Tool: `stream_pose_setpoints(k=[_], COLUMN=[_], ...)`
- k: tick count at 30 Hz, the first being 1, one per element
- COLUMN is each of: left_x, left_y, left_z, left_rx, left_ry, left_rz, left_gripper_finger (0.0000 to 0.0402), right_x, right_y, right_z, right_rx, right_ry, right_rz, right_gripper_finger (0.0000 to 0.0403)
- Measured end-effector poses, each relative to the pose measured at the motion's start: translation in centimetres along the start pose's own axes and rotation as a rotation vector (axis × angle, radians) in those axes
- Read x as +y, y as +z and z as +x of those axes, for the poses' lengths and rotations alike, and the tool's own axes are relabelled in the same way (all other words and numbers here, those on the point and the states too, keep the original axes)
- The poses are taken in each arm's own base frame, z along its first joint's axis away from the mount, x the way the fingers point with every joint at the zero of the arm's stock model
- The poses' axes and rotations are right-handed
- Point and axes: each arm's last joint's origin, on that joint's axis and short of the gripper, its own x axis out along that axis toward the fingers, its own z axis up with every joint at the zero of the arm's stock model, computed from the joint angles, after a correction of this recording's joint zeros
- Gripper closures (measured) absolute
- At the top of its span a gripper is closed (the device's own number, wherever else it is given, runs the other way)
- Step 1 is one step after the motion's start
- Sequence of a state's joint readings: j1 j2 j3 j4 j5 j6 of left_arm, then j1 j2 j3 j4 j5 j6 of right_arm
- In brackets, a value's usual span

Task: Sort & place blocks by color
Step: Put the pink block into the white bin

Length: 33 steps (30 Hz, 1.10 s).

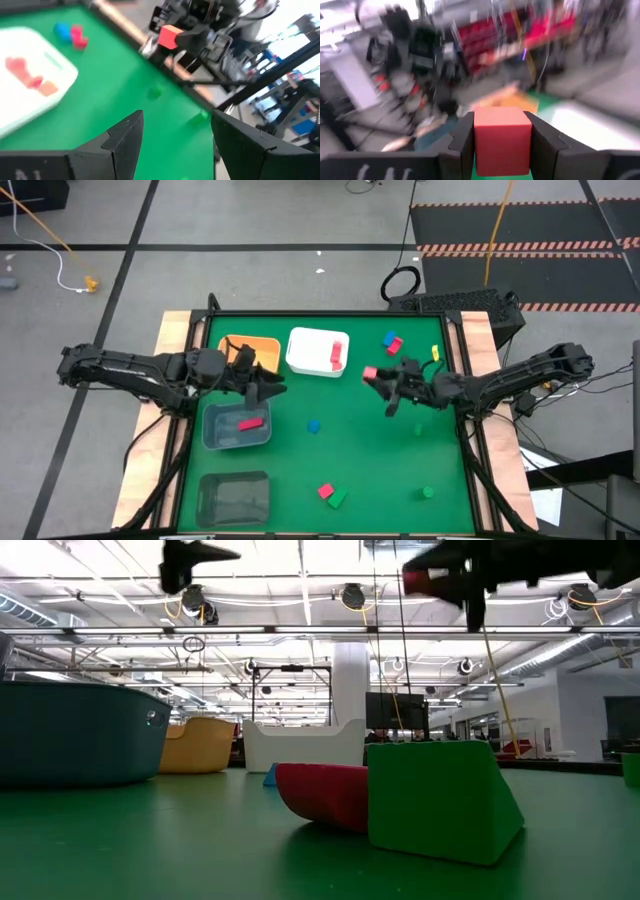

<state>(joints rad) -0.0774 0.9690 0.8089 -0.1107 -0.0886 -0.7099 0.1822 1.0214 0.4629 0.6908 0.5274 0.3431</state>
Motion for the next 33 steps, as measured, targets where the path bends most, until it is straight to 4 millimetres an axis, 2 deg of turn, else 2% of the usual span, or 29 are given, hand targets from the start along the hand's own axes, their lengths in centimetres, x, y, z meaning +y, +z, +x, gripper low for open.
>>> stream_pose_setpoints(k=[5,9,14,20,26,29,33], left_x=[0.0,1.3,3.2,5.3,7.3,8.0,8.8], left_y=[0.7,1.7,3.1,4.8,5.2,5.5,6.7], left_z=[1.8,2.9,3.4,4.0,5.9,6.4,5.9], left_rx=[0.003,0.038,0.069,0.019,-0.007,-0.033,-0.107], left_ry=[-0.141,-0.236,-0.312,-0.291,-0.255,-0.253,-0.257], left_rz=[0.076,0.086,0.071,-0.049,-0.205,-0.223,-0.216], left_gripper_finger=[0.0167,0.0167,0.0167,0.0167,0.0167,0.0167,0.0167], right_x=[0.4,0.9,2.0,2.8,3.3,3.4,2.9], right_y=[2.2,2.6,2.3,2.5,2.4,2.3,2.3], right_z=[0.2,1.6,4.6,7.8,10.3,11.3,11.8], right_rx=[-0.21,-0.215,-0.172,-0.168,-0.165,-0.138,-0.095], right_ry=[0.0,-0.019,-0.034,-0.067,-0.048,-0.058,-0.079], right_rz=[-0.141,-0.208,-0.389,-0.483,-0.574,-0.618,-0.66], right_gripper_finger=[0.0288,0.0286,0.0276,0.0285,0.028,0.0281,0.0281])
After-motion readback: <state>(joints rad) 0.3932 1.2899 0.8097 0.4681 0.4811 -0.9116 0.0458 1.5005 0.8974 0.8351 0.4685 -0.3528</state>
